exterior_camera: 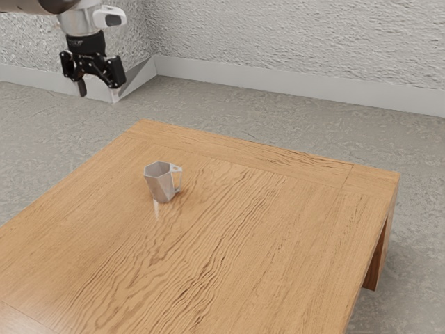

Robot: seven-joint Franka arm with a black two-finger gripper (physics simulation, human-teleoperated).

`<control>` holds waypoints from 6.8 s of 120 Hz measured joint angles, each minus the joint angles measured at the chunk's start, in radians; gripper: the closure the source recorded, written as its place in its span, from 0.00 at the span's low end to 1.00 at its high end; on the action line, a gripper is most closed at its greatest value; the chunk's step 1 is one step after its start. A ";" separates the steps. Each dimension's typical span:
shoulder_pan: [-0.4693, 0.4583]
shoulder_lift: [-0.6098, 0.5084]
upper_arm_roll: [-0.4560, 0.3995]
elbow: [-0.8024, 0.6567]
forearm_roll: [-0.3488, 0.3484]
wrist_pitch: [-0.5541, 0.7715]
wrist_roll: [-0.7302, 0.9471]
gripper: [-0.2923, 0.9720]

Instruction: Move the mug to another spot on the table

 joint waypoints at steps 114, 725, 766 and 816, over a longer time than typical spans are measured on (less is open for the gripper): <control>-0.125 0.674 0.085 0.608 0.123 0.114 0.550 0.23; -0.285 0.726 0.035 0.141 0.224 0.135 0.606 0.83; -0.273 0.739 0.022 0.142 0.228 0.169 0.581 0.82; -0.257 0.752 -0.003 0.145 0.228 0.209 0.563 0.84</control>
